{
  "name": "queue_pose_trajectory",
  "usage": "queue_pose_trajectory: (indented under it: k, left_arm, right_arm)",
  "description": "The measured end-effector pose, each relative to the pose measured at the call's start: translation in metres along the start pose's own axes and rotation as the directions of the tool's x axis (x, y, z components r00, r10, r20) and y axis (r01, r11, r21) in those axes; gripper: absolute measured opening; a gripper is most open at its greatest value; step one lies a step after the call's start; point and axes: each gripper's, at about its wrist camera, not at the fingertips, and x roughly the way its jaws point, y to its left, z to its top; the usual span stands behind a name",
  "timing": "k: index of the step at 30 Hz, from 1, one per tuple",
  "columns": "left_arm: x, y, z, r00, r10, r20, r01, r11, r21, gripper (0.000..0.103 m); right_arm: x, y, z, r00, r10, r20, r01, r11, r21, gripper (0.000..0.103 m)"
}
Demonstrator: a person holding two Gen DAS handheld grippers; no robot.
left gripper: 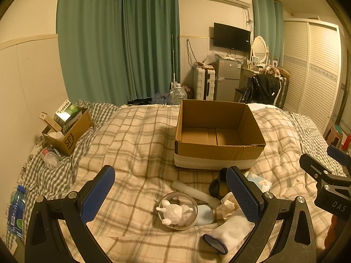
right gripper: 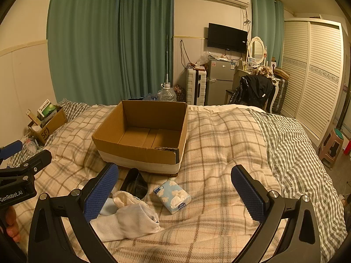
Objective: Organize objects
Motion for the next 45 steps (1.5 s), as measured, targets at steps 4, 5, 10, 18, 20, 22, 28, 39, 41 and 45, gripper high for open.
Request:
queue_pose_trajectory:
  k: [4, 5, 10, 18, 20, 22, 28, 39, 41, 45]
  left_arm:
    - [0.0, 0.0, 0.0, 1.0, 0.002, -0.001, -0.002, 1.0, 0.002, 0.103]
    - [0.0, 0.0, 0.0, 1.0, 0.002, -0.001, -0.002, 1.0, 0.003, 0.103]
    - [0.0, -0.001, -0.001, 1.0, 0.001, -0.002, -0.001, 1.0, 0.003, 0.103]
    - [-0.001, -0.001, -0.001, 1.0, -0.002, 0.005, 0.002, 1.0, 0.002, 0.103]
    - [-0.003, 0.0, 0.0, 1.0, -0.004, 0.009, 0.004, 1.0, 0.0, 0.103]
    - [-0.004, 0.001, 0.0, 1.0, -0.005, 0.011, 0.005, 1.0, 0.001, 0.103]
    - [0.007, 0.003, -0.002, 1.0, 0.002, -0.031, -0.001, 1.0, 0.012, 0.103]
    - [0.068, 0.007, -0.042, 0.972, 0.014, -0.233, -0.014, 1.0, 0.005, 0.103]
    - [0.078, 0.006, -0.048, 0.962, 0.002, -0.273, -0.002, 1.0, 0.0, 0.103]
    - [0.097, 0.0, -0.061, 0.939, -0.033, -0.341, 0.037, 0.999, 0.005, 0.103]
  right_arm:
    - [0.0, 0.001, -0.001, 1.0, -0.003, -0.001, 0.003, 1.0, -0.003, 0.103]
    - [-0.001, 0.001, -0.001, 1.0, -0.003, -0.001, 0.003, 1.0, -0.005, 0.103]
    - [-0.001, 0.003, -0.002, 1.0, -0.002, -0.001, 0.002, 1.0, -0.012, 0.103]
    - [-0.002, 0.005, 0.0, 1.0, -0.005, 0.004, 0.005, 1.0, -0.024, 0.103]
    - [-0.003, 0.005, 0.0, 1.0, -0.006, 0.008, 0.006, 1.0, -0.028, 0.103]
    - [-0.004, 0.007, 0.0, 1.0, -0.007, 0.009, 0.007, 0.999, -0.032, 0.103]
    - [0.0, 0.009, 0.0, 1.0, -0.001, -0.011, 0.001, 0.999, -0.042, 0.103]
    - [0.031, 0.012, -0.013, 0.99, 0.018, -0.142, -0.026, 0.998, -0.054, 0.103]
    - [0.037, 0.012, -0.016, 0.986, 0.023, -0.163, -0.032, 0.998, -0.055, 0.103]
    - [0.046, 0.014, -0.018, 0.98, 0.031, -0.196, -0.043, 0.997, -0.058, 0.103]
